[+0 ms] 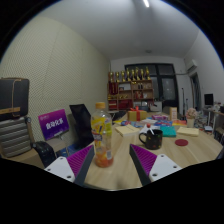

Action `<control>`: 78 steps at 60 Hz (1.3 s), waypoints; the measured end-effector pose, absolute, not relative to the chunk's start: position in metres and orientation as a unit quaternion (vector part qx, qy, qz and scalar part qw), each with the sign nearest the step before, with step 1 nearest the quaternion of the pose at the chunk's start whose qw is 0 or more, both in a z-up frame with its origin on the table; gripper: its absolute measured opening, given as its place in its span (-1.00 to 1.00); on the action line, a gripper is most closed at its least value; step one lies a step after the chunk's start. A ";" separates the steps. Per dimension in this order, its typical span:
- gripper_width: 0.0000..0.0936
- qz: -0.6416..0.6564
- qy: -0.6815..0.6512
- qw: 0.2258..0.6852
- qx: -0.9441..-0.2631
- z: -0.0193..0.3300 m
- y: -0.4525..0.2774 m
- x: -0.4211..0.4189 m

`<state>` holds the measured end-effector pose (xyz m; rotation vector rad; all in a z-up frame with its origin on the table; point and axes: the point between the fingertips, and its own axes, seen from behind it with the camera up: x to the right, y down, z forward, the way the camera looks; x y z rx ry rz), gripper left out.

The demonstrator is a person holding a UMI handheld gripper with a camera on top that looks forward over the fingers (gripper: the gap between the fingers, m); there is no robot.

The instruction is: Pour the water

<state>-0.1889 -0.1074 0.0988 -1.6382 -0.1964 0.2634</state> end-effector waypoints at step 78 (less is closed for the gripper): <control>-0.21 0.696 0.375 0.294 -0.537 0.153 0.069 -0.180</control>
